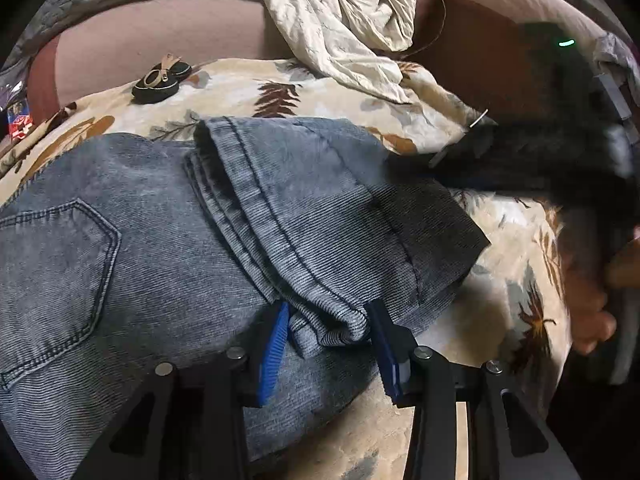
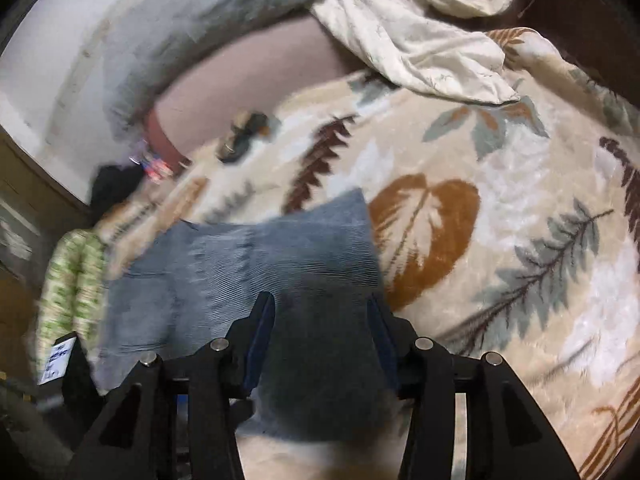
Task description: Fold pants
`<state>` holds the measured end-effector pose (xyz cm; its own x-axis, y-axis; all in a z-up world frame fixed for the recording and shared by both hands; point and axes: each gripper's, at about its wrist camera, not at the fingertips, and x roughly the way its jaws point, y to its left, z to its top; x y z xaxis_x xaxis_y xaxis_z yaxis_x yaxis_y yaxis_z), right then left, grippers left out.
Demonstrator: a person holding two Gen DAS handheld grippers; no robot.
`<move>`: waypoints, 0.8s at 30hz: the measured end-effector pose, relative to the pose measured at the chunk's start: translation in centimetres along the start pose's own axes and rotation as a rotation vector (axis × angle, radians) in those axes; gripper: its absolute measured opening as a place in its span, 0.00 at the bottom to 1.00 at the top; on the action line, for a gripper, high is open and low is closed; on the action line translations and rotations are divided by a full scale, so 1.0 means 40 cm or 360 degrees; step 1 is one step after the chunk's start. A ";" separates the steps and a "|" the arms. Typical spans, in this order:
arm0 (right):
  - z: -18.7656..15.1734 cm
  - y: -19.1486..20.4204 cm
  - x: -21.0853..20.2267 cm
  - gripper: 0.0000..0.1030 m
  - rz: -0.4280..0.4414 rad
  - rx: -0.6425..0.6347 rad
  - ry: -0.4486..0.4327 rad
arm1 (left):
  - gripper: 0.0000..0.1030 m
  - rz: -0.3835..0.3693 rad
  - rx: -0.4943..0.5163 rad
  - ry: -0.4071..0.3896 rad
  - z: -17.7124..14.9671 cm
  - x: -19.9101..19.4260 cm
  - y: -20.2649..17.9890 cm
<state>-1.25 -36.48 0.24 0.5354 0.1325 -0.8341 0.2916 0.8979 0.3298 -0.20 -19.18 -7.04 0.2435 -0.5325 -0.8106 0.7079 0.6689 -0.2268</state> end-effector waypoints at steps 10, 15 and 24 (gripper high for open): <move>0.023 0.047 0.024 0.51 -0.0022 -0.0137 0.0026 | 0.41 -0.0043 -0.0050 0.0031 -0.006 -0.010 0.014; 0.070 0.120 0.074 0.50 0.0123 -0.0214 0.0029 | 0.41 -0.0014 -0.0015 -0.0003 -0.027 -0.019 0.003; 0.085 0.150 0.261 0.60 0.0017 -0.0226 0.0228 | 0.40 0.0027 0.0053 -0.0030 -0.056 -0.025 -0.012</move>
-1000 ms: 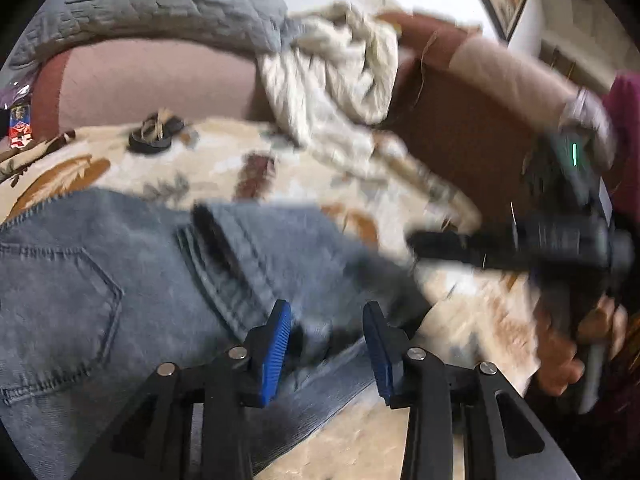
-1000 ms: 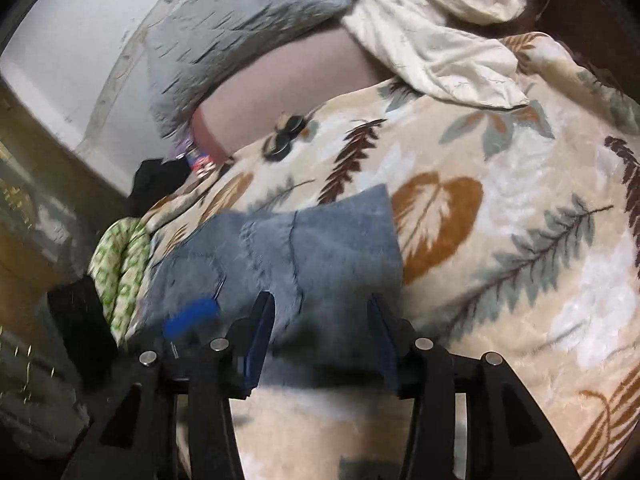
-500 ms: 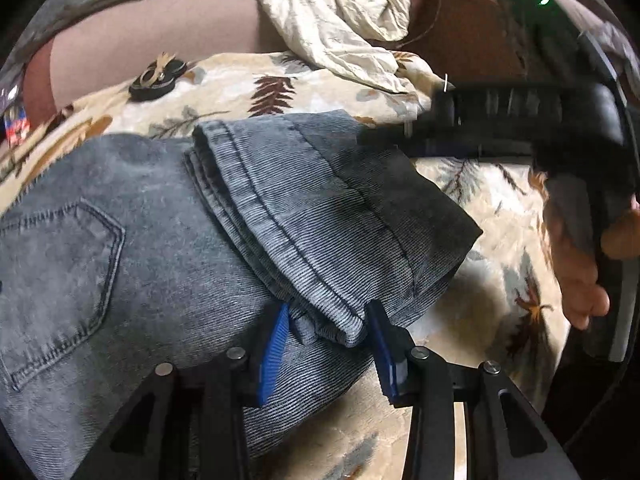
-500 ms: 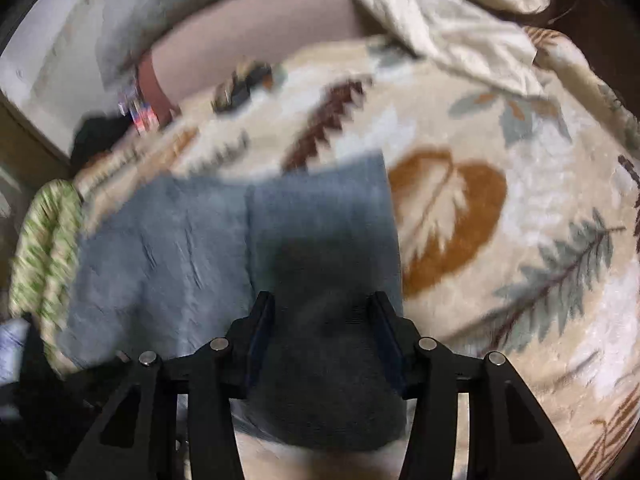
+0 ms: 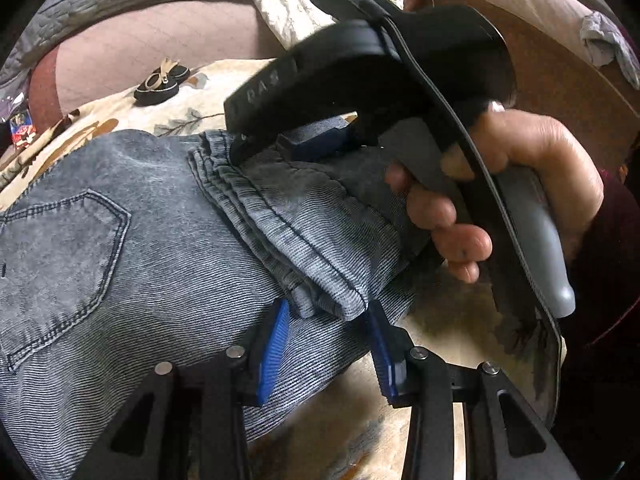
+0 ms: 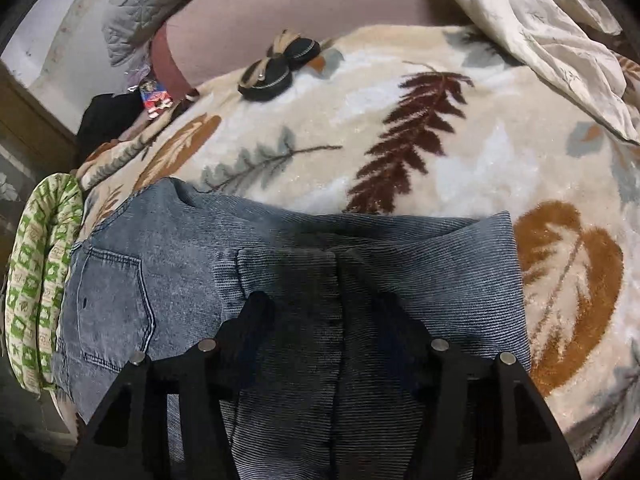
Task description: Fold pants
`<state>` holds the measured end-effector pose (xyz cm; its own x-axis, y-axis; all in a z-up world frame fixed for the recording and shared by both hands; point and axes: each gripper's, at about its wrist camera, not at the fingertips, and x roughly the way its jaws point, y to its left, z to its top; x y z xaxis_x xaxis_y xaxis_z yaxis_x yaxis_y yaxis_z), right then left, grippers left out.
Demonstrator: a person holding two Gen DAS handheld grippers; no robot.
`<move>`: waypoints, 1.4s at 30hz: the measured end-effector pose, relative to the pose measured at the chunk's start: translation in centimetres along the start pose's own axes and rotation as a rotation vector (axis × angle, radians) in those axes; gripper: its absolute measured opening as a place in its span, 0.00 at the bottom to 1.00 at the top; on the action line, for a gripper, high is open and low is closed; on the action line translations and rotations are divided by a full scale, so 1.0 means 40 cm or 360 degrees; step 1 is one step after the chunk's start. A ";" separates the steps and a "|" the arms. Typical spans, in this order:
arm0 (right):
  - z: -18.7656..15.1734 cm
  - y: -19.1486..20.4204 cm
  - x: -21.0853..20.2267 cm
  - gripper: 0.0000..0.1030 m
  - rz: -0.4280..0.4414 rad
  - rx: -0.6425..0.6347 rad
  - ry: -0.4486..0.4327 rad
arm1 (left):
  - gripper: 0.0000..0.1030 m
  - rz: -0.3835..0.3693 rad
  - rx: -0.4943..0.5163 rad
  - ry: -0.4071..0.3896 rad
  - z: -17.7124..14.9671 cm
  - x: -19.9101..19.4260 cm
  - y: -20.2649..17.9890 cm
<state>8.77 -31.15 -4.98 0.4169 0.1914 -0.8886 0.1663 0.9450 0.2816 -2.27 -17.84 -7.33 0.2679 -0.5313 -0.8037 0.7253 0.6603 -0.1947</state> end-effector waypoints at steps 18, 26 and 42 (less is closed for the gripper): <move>-0.067 0.205 -0.120 0.60 0.0386 -0.0017 -0.0125 | 0.55 0.0925 -0.0979 -0.0353 -0.270 -0.449 0.305; -0.065 0.507 -0.078 0.60 0.0435 -0.0336 0.0004 | 0.71 0.0952 -0.1457 -0.0353 -0.382 -0.482 0.435; 0.069 0.972 0.277 0.66 0.0104 -0.0984 0.0258 | 0.59 0.0713 -0.1355 -0.0297 -0.337 -0.390 0.485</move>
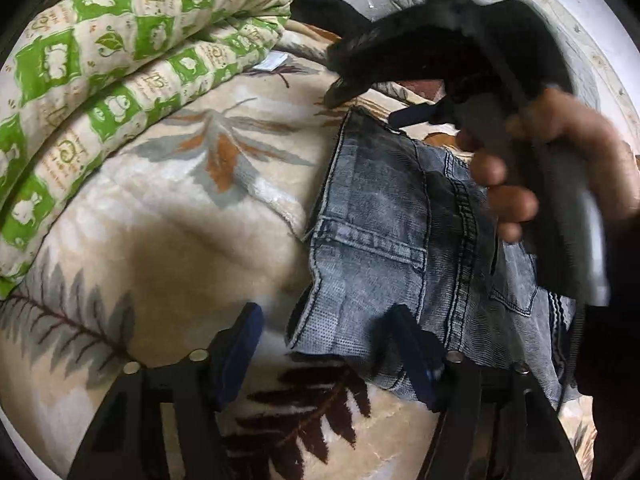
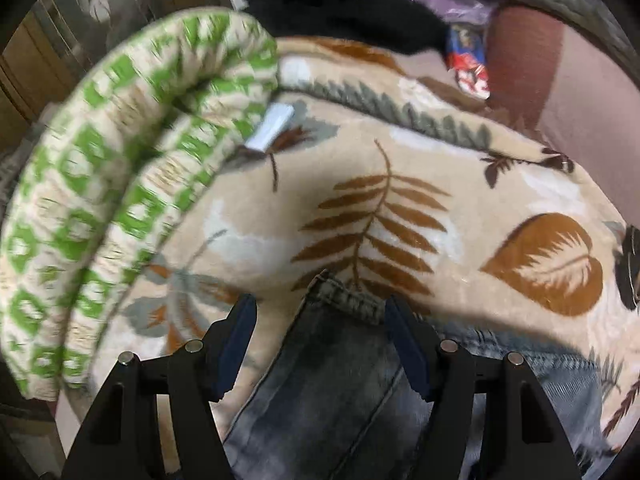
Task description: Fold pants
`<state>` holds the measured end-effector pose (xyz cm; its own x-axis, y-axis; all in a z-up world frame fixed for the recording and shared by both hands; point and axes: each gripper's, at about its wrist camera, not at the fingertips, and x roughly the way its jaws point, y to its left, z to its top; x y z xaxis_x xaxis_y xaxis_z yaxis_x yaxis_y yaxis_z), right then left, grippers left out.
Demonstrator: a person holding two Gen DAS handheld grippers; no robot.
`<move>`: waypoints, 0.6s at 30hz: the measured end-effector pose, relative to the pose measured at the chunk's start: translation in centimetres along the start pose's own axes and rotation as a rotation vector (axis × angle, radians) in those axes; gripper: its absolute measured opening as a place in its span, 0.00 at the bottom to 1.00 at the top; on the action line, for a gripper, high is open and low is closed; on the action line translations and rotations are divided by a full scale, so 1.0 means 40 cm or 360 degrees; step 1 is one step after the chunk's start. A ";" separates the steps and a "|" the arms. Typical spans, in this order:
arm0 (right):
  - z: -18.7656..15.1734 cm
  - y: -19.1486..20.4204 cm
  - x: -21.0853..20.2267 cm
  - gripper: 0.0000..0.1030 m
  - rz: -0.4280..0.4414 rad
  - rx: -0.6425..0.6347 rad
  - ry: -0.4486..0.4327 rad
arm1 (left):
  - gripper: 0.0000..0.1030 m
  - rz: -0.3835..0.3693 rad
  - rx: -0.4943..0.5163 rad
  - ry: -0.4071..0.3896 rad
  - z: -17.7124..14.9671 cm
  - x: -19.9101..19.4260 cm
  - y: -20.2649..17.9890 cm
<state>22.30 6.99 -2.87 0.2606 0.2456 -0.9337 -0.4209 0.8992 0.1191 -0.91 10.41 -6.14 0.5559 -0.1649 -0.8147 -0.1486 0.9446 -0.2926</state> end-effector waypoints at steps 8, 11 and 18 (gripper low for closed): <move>-0.026 -0.039 0.051 0.18 -0.0136 0.0109 0.0043 | 0.22 -0.0123 0.0048 0.0001 0.012 0.016 -0.012; -0.041 -0.053 0.003 0.16 -0.0111 0.0170 -0.0055 | 0.19 -0.0123 0.0086 -0.0031 0.012 0.011 -0.025; -0.096 -0.106 -0.194 0.15 -0.0025 0.0334 -0.0357 | 0.17 -0.0225 0.0197 -0.0245 0.010 -0.064 -0.098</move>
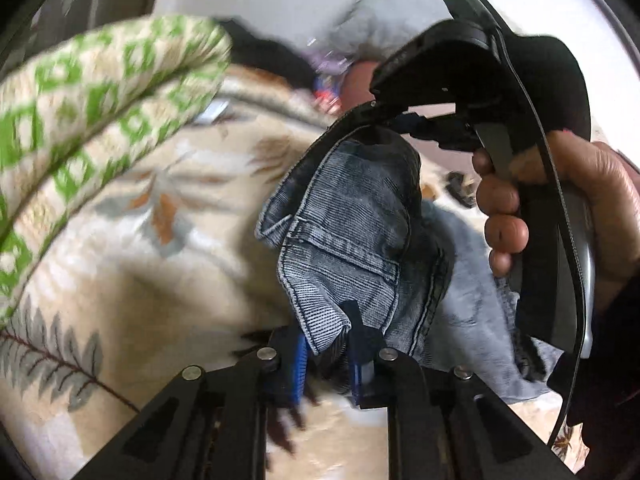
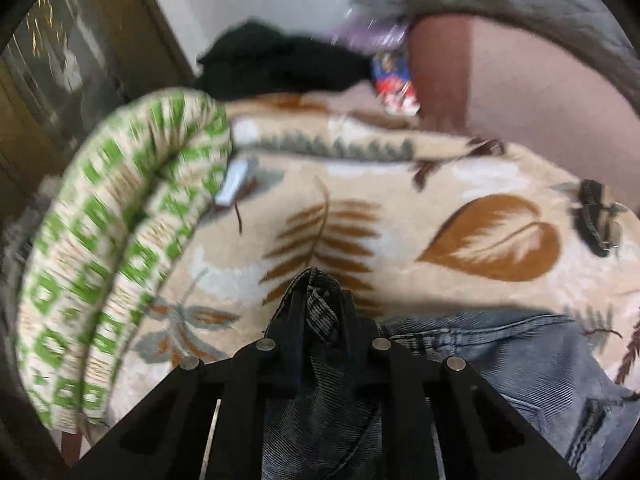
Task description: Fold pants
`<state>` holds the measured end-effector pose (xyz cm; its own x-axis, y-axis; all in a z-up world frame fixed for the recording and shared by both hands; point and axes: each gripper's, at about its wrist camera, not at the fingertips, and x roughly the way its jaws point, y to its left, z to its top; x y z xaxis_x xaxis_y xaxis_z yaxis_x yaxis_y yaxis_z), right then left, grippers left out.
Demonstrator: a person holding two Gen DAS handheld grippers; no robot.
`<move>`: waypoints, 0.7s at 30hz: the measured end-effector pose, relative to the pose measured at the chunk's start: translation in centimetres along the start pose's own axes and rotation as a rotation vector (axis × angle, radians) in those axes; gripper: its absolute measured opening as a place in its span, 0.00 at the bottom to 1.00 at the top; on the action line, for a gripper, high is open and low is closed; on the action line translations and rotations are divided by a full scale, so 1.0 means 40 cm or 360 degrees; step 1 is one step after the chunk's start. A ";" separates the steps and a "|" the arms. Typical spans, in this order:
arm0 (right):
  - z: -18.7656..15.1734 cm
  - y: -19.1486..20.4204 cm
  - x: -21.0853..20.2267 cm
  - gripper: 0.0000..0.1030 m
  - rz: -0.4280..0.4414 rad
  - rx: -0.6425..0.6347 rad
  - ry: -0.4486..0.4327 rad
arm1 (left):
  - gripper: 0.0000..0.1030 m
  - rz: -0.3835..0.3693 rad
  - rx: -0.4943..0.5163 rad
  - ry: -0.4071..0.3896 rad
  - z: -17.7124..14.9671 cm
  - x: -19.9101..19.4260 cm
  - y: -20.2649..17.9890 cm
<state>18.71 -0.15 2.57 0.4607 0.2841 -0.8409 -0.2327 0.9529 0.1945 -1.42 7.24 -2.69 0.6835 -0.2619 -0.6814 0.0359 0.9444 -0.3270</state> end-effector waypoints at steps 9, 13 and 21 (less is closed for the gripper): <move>-0.073 -0.257 -0.317 0.15 0.0104 0.0368 -0.0417 | 0.17 -0.0426 0.0558 -0.0346 -0.070 -0.112 -0.287; -0.160 -0.445 -0.410 0.15 0.0131 0.0570 -0.0493 | 0.17 -0.0614 0.0661 -0.0202 -0.127 -0.057 -0.422; -0.359 -0.766 -0.465 0.15 0.0192 0.0990 -0.0610 | 0.13 -0.0747 0.0966 -0.0082 -0.236 0.015 -0.683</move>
<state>4.98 -36.15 5.01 0.7560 0.2990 -0.5823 0.1756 0.7643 0.6205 -8.88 -20.59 -0.34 0.5306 -0.6665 -0.5237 0.7142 0.6843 -0.1473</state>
